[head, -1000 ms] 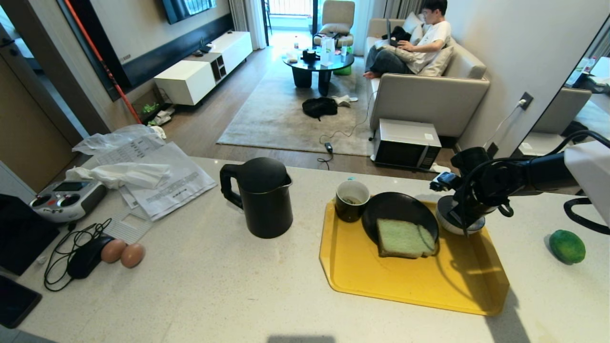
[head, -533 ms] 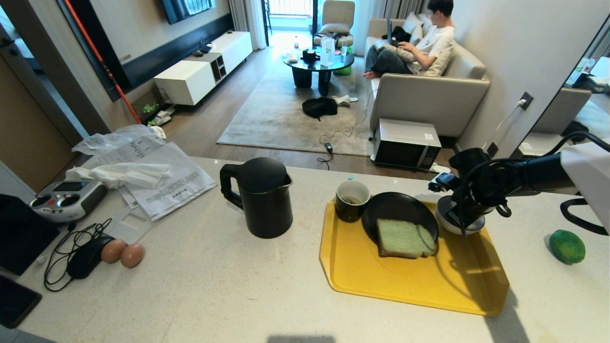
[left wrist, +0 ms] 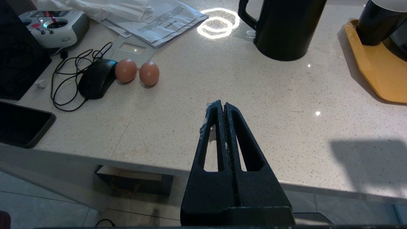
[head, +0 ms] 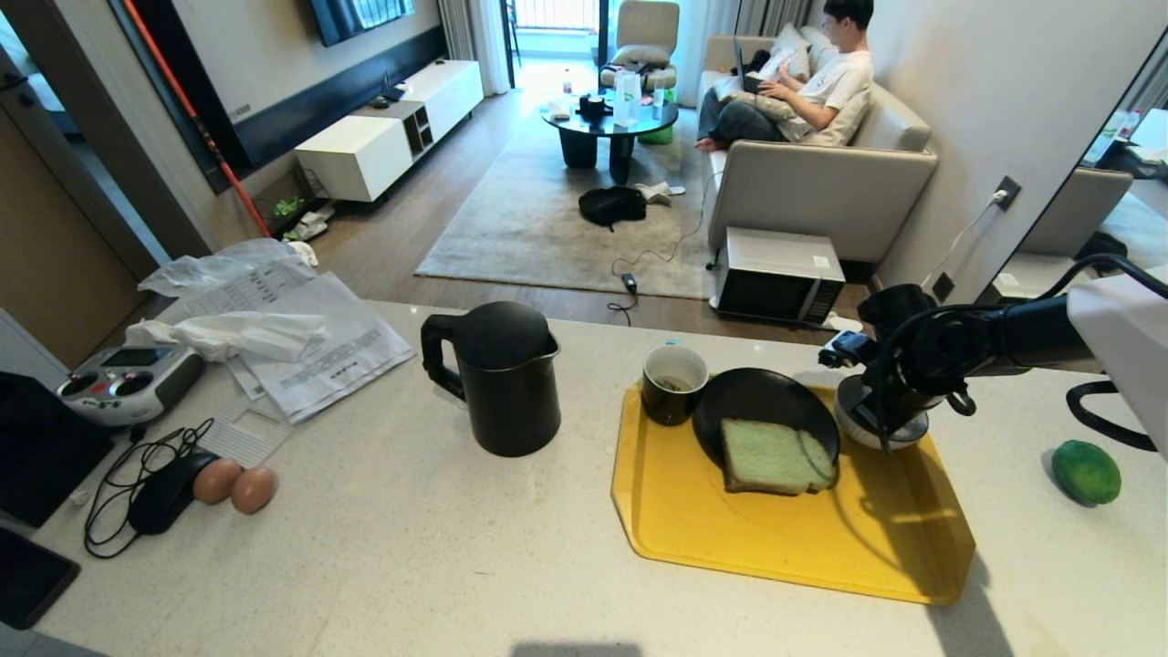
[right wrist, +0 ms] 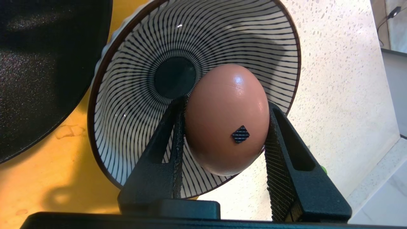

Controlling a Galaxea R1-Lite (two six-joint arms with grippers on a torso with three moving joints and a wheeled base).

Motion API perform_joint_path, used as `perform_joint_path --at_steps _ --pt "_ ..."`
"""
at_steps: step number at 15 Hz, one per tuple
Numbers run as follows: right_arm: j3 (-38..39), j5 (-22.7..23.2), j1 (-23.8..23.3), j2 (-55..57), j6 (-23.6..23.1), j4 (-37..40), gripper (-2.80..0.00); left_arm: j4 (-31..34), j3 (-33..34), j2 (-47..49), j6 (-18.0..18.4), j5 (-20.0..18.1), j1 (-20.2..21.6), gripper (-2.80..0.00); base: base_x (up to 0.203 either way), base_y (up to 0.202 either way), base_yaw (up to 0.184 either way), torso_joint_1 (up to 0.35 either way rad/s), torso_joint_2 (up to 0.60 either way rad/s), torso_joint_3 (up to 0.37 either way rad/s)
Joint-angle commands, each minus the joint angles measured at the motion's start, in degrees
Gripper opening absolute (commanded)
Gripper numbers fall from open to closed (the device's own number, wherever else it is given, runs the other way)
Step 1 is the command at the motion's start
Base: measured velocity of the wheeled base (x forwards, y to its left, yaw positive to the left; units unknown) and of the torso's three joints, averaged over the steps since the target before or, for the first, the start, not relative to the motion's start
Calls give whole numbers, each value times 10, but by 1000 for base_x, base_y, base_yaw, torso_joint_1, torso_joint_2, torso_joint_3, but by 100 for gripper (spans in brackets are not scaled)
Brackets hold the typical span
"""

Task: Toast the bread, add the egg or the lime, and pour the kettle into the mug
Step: Put the egg in the bowl

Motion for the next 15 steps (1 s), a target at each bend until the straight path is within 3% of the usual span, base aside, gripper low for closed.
perform_joint_path --at_steps 1,15 --pt "-2 -1 0 3 -2 1 -280 0 0 0 0 0 0 -280 0 0 0 0 0 0" --pt "-2 -9 1 1 -2 3 -280 0 0 0 0 0 0 -280 0 0 0 0 0 0"
